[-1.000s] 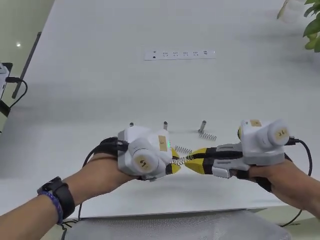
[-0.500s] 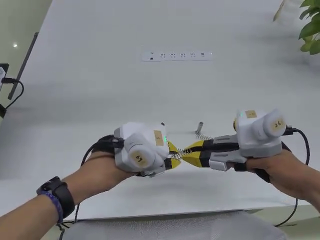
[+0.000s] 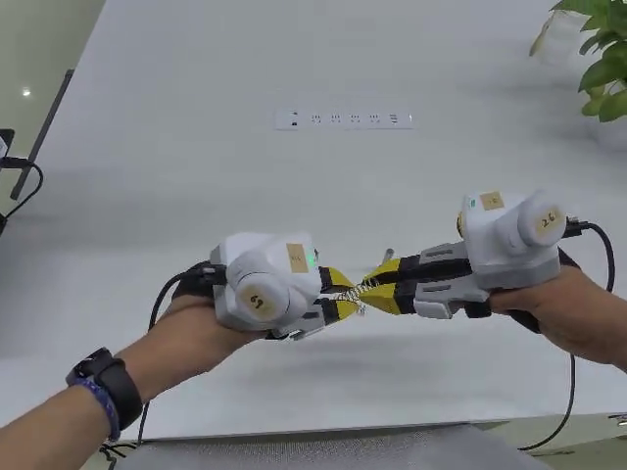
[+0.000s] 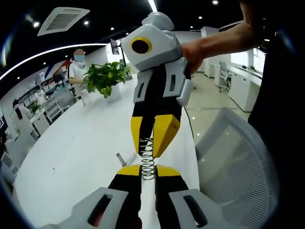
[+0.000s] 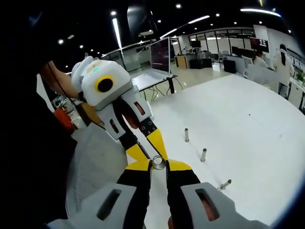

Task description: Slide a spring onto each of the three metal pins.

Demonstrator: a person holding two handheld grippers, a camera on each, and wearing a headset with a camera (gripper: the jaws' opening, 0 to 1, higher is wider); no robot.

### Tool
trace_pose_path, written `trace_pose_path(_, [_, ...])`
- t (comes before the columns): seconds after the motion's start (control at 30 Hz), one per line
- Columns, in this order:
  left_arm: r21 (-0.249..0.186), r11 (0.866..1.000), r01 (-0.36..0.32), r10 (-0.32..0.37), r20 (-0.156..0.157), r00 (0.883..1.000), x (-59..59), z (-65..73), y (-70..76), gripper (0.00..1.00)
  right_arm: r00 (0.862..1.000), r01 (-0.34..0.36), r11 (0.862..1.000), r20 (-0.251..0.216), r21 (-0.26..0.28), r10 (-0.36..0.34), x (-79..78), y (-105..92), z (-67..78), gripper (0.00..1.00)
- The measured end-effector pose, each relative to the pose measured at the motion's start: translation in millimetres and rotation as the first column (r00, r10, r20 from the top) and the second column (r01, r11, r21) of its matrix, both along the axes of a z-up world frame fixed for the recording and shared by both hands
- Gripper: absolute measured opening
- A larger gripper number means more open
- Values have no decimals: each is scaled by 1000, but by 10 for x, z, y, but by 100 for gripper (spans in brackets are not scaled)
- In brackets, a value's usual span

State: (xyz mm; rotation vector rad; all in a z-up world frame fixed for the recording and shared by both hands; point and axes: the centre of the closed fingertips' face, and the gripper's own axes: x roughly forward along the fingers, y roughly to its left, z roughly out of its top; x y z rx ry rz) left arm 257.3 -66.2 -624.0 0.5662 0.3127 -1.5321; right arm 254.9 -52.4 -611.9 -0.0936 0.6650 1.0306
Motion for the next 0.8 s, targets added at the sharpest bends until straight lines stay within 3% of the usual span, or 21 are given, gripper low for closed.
trace_pose_path(0.13, [-40, 999, -5, 5, -10, 1000, 29, 128, -60, 2, 998, -63, 995, 23, -71, 65, 8, -51, 66, 13])
trace_pose_path(0.3, [-73, 997, -7, 5, -25, 1000, 51, 227, -109, 2, 991, -112, 987, 56, -114, 119, 39, -89, 177, 15])
trace_pose_path(0.5, [-87, 996, 10, -13, -36, 999, 23, 265, -144, 2, 970, -217, 956, 68, -196, 234, -12, -99, 263, 15])
trace_pose_path(0.57, [-88, 996, 16, -19, -36, 999, 9, 270, -150, 2, 958, -260, 938, 60, -231, 280, -40, -106, 251, 15])
trace_pose_path(0.67, [-87, 996, 24, -27, -37, 999, -12, 270, -163, 2, 946, -294, 918, 55, -268, 319, -48, -108, 233, 15])
trace_pose_path(0.8, [-89, 996, 31, -35, -42, 999, -40, 270, -177, 2, 935, -319, 902, 58, -290, 349, -38, -90, 256, 14])
